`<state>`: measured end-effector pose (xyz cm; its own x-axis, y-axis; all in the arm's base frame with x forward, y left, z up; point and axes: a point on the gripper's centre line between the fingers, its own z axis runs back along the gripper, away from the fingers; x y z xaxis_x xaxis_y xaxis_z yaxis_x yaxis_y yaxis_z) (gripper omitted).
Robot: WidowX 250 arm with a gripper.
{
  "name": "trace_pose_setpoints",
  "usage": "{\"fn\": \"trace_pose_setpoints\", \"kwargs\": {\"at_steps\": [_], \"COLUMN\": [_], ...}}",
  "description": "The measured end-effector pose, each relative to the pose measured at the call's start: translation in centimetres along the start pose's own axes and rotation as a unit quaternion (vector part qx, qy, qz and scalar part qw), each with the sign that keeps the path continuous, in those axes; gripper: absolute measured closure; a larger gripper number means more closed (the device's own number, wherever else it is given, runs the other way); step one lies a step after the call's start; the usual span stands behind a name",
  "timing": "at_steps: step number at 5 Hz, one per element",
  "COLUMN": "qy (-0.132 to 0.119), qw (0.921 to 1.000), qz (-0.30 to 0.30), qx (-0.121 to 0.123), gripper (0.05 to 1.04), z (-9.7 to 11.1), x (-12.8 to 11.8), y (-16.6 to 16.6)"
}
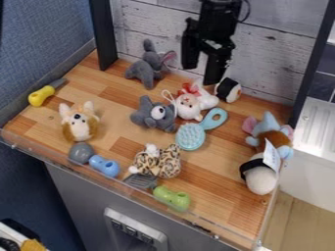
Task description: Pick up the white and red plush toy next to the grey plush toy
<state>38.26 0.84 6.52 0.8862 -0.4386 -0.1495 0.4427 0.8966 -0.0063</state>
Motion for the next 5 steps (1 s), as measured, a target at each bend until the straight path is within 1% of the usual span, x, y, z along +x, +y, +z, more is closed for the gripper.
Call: {"fn": "trace_pose_setpoints", "kwargs": {"at_steps": [1,2,3,4,5], "qy": [0.010,0.007,0.002,-0.009,-0.006], "qw": [0.9967,0.9896,0.9873,0.9922,0.9988], "qz": [0.080,0.143,0.159,0.124,0.047], "qx": [-0.011,-0.012,-0.008,0.003,0.009], "gripper": [0.085,0.085,0.086,0.086,0.086], "z": [-1.3,-2.1,-2.9,-3.2,-4.6], "x": [-0.9,-1.1,-1.0,-0.6,-0.1], "y": [0.3,0.2,0.0,0.1,0.1]}}
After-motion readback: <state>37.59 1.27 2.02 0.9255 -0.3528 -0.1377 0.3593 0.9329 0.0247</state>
